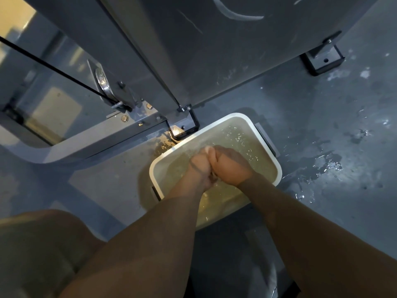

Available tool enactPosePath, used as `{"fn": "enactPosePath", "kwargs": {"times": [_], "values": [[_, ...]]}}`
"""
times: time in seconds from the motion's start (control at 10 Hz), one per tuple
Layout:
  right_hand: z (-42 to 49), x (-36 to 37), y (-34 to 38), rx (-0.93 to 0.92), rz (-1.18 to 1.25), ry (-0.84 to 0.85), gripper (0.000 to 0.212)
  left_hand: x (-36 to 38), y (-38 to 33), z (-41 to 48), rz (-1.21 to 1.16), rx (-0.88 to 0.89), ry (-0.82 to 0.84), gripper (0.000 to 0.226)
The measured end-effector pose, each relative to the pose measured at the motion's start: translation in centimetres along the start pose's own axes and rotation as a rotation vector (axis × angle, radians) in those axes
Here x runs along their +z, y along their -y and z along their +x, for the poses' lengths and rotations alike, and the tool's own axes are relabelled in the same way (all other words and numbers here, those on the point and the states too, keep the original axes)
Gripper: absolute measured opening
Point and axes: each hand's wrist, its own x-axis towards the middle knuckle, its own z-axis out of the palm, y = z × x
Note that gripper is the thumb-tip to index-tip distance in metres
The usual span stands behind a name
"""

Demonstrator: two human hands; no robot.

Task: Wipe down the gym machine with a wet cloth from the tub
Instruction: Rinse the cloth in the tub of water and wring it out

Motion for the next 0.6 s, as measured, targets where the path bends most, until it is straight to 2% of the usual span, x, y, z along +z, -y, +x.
{"fn": "enactPosePath", "kwargs": {"times": [0.1, 0.2, 0.3, 0.4, 0.5, 0.6], "values": [[-0.2, -0.6, -0.3, 0.057, 0.041, -0.096, 0.031, -0.4, -0.9, -0.6, 0.050, 0.078, -0.050, 0.031], [-1.1, -0.9, 0.2, 0.125, 0.011, -0.205, 0.038, -1.7, -0.7, -0.4, 0.600, 0.303, -0.143, 0.018], [-1.4, -2.8, 1.2, 0.163, -0.163, -0.131, 0.027, -2.0, -0.9, -1.8, 1.210, 0.481, -0.135, 0.046], [-2.2, -5.1, 2.1, 0.151, -0.104, 0.097, 0.024, -2.0, -1.8, -3.0, 1.591, 0.564, 0.106, 0.056], [-3.3, -6.9, 1.7, 0.169, 0.198, 0.151, 0.024, -2.4, -2.6, -3.5, 1.580, 0.630, 0.263, 0.026], [-3.5, -6.9, 1.4, 0.237, 0.348, 0.131, 0.020, -3.3, -2.8, -2.9, 1.290, 0.610, 0.261, 0.017]]}}
